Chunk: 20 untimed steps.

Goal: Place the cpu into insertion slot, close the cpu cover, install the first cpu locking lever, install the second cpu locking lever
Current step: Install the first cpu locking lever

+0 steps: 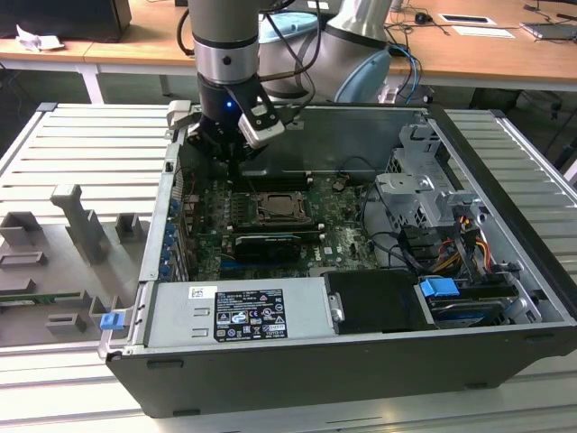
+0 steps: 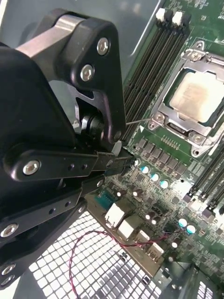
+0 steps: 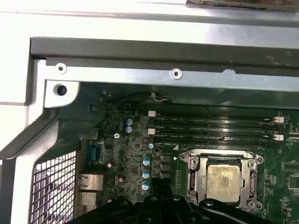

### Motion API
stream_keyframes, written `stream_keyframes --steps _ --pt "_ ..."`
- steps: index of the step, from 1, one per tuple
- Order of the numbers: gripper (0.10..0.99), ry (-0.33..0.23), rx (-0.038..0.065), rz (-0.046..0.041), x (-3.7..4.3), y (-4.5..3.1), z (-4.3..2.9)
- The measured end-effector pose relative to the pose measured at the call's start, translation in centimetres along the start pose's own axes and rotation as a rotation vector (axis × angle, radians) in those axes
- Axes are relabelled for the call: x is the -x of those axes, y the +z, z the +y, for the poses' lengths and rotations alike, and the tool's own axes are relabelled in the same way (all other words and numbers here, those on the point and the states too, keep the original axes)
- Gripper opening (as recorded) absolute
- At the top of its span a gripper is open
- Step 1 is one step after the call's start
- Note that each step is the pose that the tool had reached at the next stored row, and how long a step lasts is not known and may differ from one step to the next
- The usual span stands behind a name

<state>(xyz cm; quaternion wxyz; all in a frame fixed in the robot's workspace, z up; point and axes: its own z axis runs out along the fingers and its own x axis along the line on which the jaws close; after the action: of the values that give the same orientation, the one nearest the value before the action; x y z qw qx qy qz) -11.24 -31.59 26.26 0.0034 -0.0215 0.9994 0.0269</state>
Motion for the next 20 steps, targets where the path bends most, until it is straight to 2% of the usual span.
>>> stream_keyframes --steps 10,15,20 --pt "0.106 -0.002 0.000 -0.0005 -0.02 0.43 0.23" --pt "0.106 -0.002 0.000 -0.0007 -0.06 0.70 1.36" --pt "0.106 -0.002 0.000 -0.0006 -0.04 0.80 2.02"
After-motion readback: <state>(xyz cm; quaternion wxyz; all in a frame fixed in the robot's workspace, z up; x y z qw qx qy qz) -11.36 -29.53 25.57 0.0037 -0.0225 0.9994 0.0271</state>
